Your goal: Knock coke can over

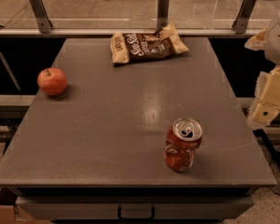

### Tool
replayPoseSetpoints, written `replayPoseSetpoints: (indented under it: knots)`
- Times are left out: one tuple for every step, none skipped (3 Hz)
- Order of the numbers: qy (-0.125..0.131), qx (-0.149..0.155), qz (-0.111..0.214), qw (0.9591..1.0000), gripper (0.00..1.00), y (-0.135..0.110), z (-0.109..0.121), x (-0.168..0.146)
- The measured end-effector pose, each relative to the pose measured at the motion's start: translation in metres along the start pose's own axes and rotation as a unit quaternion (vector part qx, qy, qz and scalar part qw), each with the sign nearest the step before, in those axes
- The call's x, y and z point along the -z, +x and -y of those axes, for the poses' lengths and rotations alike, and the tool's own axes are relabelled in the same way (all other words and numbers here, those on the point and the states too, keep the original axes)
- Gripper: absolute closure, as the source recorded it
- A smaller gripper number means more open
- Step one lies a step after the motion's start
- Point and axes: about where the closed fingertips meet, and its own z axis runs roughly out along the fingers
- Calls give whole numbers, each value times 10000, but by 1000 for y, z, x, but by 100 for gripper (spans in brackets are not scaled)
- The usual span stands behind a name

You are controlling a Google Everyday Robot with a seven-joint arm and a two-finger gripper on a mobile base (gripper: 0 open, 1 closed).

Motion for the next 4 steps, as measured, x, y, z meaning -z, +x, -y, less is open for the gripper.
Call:
replayPoseSetpoints:
  knots:
    - [1, 0, 0, 10000, 0, 0, 0, 0]
    - [-59, -39, 311, 9995, 0, 0, -4, -9]
    - [-252, -70, 901, 9956, 0, -1, -12, -28]
    - [-554, 10, 1444, 9880, 0, -8, -26, -49]
